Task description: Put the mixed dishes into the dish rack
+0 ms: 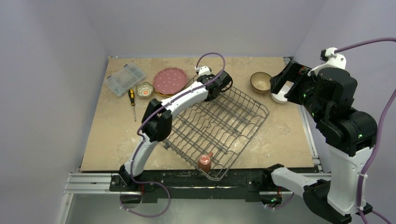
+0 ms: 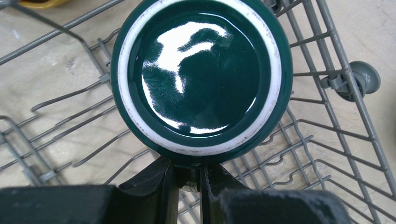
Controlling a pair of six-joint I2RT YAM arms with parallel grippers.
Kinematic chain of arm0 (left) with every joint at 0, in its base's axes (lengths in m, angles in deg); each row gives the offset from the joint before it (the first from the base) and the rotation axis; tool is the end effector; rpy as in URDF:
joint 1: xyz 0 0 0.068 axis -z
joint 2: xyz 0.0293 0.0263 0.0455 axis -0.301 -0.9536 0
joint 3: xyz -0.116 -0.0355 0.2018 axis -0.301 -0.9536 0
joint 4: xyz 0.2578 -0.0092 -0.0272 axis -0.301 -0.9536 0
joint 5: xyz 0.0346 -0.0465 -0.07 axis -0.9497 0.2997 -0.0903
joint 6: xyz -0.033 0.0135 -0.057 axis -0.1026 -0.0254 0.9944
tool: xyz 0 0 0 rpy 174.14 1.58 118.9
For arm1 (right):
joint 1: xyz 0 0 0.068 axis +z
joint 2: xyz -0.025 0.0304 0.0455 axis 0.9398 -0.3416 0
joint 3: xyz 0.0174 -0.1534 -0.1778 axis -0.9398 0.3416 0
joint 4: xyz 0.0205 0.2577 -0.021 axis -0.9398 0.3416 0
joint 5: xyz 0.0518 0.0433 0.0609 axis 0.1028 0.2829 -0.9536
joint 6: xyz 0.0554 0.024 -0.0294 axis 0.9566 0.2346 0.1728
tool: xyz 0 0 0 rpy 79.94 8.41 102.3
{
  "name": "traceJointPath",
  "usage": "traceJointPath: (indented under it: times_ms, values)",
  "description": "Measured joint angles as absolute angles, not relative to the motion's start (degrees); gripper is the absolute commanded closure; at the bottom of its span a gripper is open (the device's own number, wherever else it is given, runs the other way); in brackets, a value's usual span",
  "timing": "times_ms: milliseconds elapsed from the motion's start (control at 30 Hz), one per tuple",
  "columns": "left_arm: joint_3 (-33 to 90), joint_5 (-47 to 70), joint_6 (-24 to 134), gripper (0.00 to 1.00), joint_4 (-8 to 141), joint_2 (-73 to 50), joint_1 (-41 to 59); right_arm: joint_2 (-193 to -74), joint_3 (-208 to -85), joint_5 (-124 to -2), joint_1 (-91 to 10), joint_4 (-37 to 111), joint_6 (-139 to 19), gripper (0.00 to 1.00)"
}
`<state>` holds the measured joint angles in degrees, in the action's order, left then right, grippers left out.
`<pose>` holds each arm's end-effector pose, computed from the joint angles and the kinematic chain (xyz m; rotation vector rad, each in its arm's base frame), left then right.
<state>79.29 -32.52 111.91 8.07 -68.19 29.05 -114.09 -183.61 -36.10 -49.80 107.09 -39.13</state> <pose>0.3444 -0.3182 0.1953 -0.6149 2.3240 -0.0203 0.1356 0.0315 0.4956 0.3459 1.8776 0.2524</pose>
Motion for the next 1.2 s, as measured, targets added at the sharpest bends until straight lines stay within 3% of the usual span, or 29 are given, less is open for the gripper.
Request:
traceJointPath:
  times_ms: [533, 633, 800, 900, 967, 1200]
  values:
    - [82.92, -33.77, 103.22, 1.00, 14.47, -74.46, 27.65, -116.41, -184.76, -33.59, -49.80, 108.71, -41.10, 0.02]
    - [83.01, -34.21, 101.93, 0.87, 14.63, -74.46, 27.45, -116.63, -184.35, -33.59, -49.80, 108.66, -41.03, 0.02]
    - [83.21, -34.10, 99.96, 0.49, 16.24, -74.51, 26.91, -116.50, -184.07, -33.61, -49.80, 108.68, -40.66, 0.02]
    - [84.39, -33.49, 99.37, 0.38, 17.20, -74.57, 26.36, -116.28, -184.07, -33.65, -49.80, 108.71, -40.29, 0.02]
    - [85.00, -33.03, 99.24, 0.26, 17.29, -74.57, 25.99, -116.01, -184.04, -33.68, -49.80, 108.75, -39.90, 0.02]
    - [84.50, -26.84, 98.91, 0.07, 15.28, -73.04, 25.12, -111.97, -180.09, -35.16, -49.80, 108.51, -37.99, 0.02]
